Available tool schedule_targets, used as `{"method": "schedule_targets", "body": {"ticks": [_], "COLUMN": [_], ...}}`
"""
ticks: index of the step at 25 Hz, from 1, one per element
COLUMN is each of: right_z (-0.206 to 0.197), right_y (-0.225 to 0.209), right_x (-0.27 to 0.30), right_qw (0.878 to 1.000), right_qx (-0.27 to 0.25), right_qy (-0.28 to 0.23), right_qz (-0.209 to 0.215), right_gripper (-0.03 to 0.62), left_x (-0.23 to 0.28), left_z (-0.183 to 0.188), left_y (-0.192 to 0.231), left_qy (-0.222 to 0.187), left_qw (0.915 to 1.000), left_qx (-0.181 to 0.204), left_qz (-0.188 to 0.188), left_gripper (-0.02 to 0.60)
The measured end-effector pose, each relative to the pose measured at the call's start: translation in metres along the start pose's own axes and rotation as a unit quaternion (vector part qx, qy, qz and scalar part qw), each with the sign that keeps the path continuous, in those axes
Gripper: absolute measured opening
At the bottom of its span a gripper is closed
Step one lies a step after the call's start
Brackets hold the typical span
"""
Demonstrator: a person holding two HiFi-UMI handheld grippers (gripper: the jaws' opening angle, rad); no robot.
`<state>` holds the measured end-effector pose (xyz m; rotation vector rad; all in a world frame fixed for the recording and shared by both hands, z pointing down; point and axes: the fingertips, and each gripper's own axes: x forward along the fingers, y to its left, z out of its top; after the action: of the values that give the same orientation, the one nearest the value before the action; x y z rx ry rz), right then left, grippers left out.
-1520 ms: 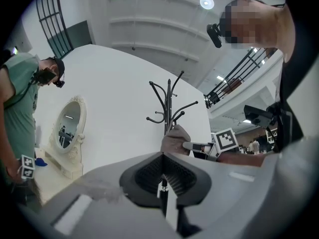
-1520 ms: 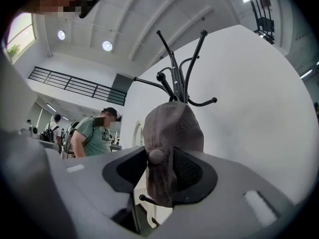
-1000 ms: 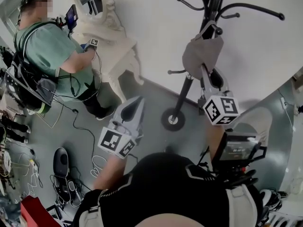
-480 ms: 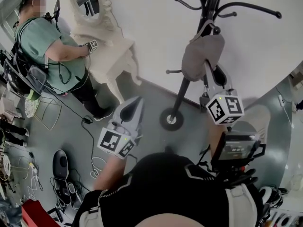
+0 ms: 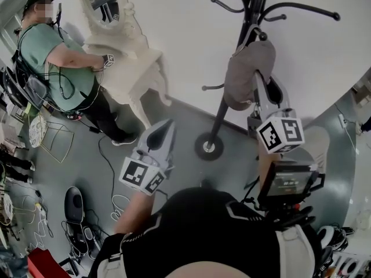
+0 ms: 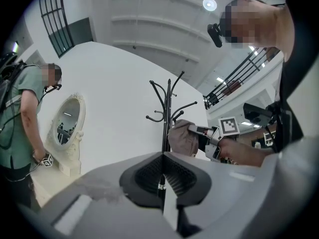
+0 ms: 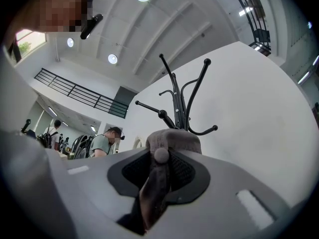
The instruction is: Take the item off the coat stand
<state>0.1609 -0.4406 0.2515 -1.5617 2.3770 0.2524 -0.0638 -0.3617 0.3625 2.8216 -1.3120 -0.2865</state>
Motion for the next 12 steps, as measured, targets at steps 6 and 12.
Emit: {"method": "schedule_targets", "body": {"ticks": [6,12], "right_z": [0.015,0.022], "right_y": [0.003,0.001], "right_x": [-0.003,-0.005], "right_qw": [1.000,1.000], "right_qx": [-0.005,-0.006], "right_qy": [-0.016,-0.024], "right_qz": [0.001,0.003], "right_gripper": [0.083,0.081], "left_x": [-0.002,-0.002], "left_z": [0.002,-0.001], "left_y": [0.001,0.001], "left_qy": [0.000,0.001], "left_qw": [1.0000,1.0000], "left_qx": [-0.002,-0.001], "left_qz": [-0.001,-0.004], "left_gripper": [0.006,0.006]}}
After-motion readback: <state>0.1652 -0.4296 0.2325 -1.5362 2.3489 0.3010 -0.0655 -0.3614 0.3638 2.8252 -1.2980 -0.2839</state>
